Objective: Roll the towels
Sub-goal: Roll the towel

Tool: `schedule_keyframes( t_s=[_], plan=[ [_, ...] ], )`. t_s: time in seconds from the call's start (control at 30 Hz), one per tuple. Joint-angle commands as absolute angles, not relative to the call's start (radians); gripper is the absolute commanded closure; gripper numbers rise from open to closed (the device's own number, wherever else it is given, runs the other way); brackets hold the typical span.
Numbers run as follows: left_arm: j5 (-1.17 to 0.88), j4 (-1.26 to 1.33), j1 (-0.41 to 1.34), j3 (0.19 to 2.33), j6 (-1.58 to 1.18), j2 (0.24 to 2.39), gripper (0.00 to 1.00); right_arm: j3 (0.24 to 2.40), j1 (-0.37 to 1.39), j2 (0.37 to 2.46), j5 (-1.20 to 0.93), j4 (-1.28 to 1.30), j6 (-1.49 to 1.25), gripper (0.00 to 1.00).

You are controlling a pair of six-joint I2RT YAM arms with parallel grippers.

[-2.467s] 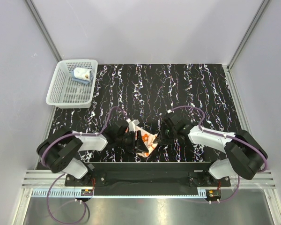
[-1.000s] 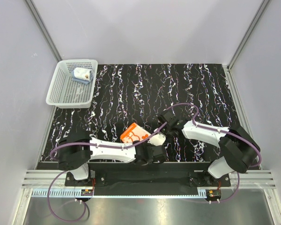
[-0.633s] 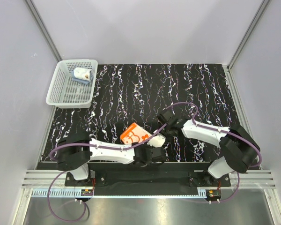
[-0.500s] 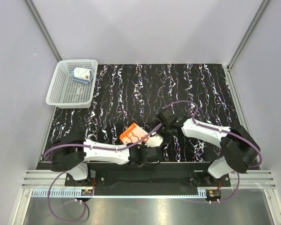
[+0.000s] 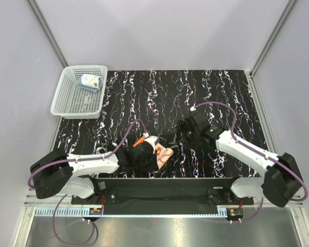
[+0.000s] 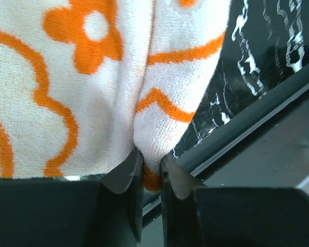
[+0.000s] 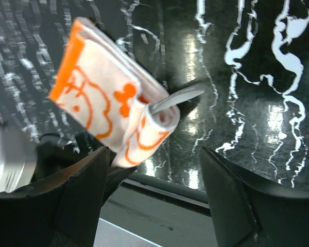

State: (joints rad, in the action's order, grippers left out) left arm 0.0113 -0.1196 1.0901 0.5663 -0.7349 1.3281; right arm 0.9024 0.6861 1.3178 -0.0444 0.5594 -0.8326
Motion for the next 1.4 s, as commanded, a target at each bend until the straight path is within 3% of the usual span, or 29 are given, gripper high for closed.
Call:
schedule_keyframes(
  t_s=[0.0, 0.3, 0.67, 1.1, 1.23, 1.37],
  plan=[
    [-0.188, 0.054, 1.023, 0.532, -0.799, 1.299, 1.0, 0.847, 0.684, 1.214, -0.075, 0.456, -0.819, 0.22],
    [-0.445, 0.287, 0.87, 0.433, -0.951, 1.344, 1.0, 0.628, 0.687, 1.169, -0.25, 0.164, -0.906, 0.25],
    [-0.465, 0.37, 0.801, 0.354, -1.069, 1.371, 1.0, 0.474, 0.716, 1.25, -0.293, -0.191, -1.012, 0.29],
    [-0.549, 0.488, 0.727, 0.305, -1.129, 1.443, 1.0, 0.422, 0.735, 1.496, -0.313, -0.446, -1.066, 0.36],
    [-0.581, 0.544, 0.698, 0.284, -1.157, 1.474, 1.0, 0.41, 0.735, 1.537, -0.314, -0.508, -1.069, 0.36],
    [-0.609, 0.613, 0.683, 0.261, -1.198, 1.523, 1.0, 0.393, 0.735, 1.557, -0.318, -0.592, -1.065, 0.29]
  ],
)
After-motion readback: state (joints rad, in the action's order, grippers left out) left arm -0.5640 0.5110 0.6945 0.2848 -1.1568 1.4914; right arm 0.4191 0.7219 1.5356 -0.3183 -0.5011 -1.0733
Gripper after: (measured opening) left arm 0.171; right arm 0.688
